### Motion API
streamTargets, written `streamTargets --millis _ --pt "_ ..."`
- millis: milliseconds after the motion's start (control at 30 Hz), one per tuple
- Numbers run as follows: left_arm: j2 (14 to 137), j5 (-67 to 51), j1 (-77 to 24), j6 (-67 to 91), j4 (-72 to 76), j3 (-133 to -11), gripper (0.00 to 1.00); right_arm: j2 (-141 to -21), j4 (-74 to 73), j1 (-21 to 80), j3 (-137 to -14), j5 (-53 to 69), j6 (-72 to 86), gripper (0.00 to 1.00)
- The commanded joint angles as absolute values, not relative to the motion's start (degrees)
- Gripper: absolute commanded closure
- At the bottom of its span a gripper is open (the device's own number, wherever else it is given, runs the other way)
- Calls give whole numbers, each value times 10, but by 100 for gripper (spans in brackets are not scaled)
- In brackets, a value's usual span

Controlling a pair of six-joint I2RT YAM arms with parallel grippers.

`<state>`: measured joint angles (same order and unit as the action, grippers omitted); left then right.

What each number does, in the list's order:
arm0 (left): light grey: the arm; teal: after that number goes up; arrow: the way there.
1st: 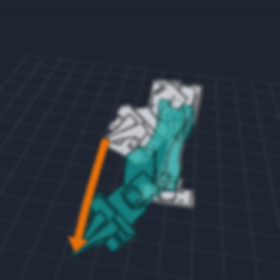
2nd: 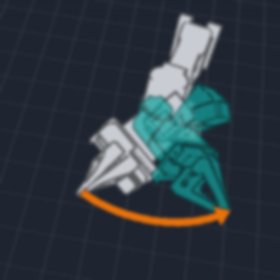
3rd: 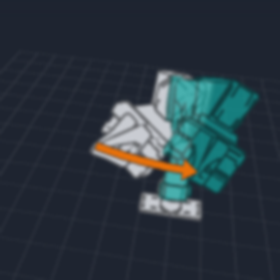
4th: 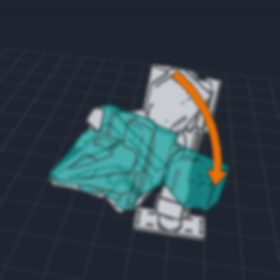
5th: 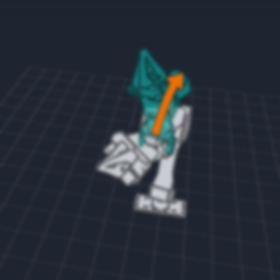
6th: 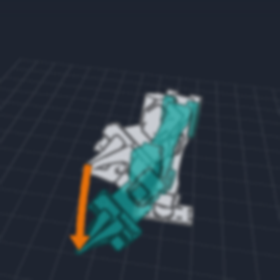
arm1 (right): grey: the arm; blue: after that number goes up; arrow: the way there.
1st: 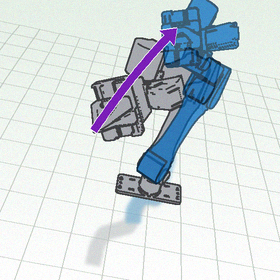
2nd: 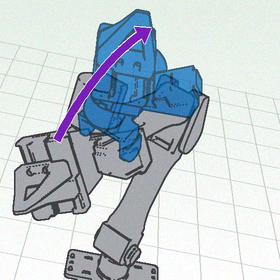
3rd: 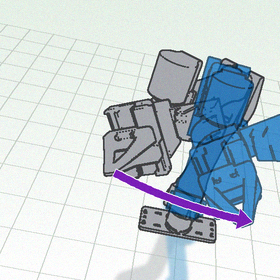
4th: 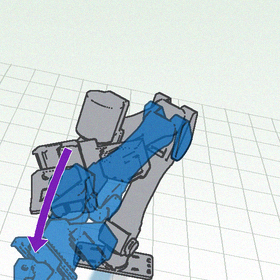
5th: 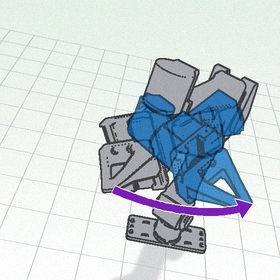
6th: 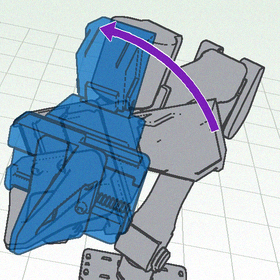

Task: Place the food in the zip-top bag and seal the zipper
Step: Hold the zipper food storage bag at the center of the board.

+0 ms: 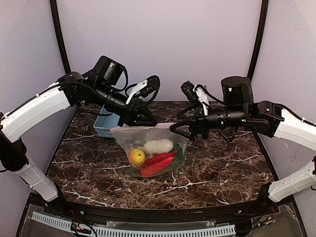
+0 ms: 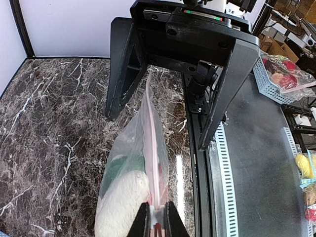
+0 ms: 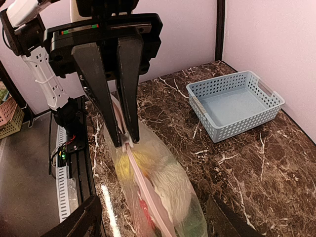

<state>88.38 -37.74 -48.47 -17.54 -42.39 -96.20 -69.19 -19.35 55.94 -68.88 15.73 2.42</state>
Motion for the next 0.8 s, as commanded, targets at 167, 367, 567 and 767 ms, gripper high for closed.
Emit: streamTargets --millis 167,367,567,767 --pt "879 -404 -483 -181 -459 -983 99 -751 -239 563 -755 215 -33 42" --pt "881 -404 -482 -181 -467 -985 99 -768 -257 563 -769 243 -47 59" --pt "887 -401 -483 -183 -473 -997 99 -769 -249 563 -761 247 -45 87" --pt "893 -392 -482 -192 -488 -1012 99 -755 -247 563 -749 228 -42 100"
